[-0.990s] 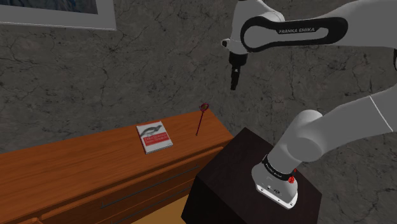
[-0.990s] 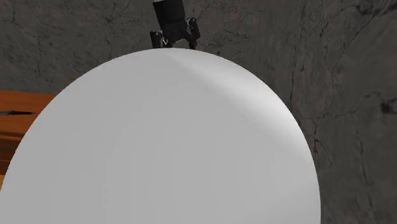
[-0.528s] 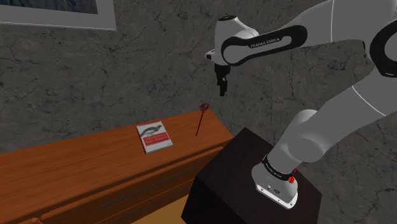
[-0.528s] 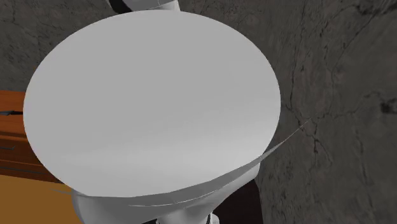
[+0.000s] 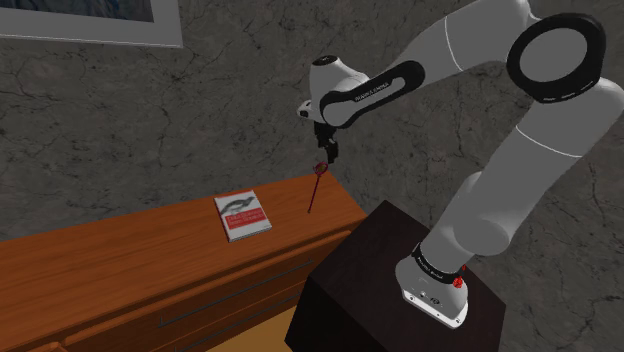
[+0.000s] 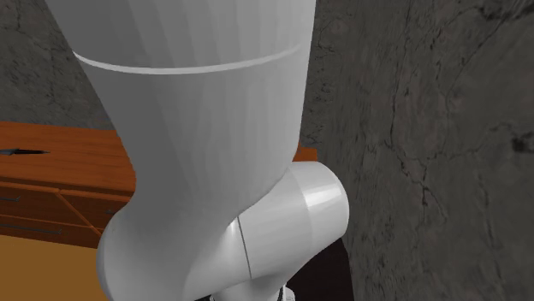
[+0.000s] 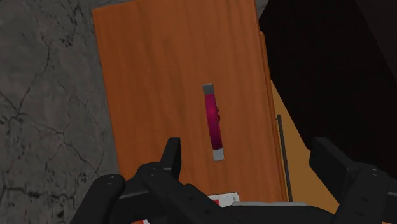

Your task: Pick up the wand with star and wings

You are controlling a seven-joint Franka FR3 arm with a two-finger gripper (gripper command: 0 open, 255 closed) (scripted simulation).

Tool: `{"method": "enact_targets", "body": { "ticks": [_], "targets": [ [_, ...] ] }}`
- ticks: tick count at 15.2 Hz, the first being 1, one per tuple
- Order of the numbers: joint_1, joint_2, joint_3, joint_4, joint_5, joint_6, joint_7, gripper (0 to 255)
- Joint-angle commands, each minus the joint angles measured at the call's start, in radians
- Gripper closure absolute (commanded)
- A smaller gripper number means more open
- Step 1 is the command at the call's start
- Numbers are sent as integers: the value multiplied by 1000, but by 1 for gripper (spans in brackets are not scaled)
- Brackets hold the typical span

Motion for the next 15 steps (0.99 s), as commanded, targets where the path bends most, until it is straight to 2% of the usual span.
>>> {"method": "enact_targets", "body": {
  "ticks": [1,3,12,13,15],
  "targets": [
    [4,75,4,22,-14,52,-48,0],
    [7,144,10,49,-27,92,-88,0],
    [4,225,6,37,-46,183,-57,0],
    [4,226,6,36,-47,184,-58,255],
    [4,225,6,36,-47,184,-58,255]
  ]
}}
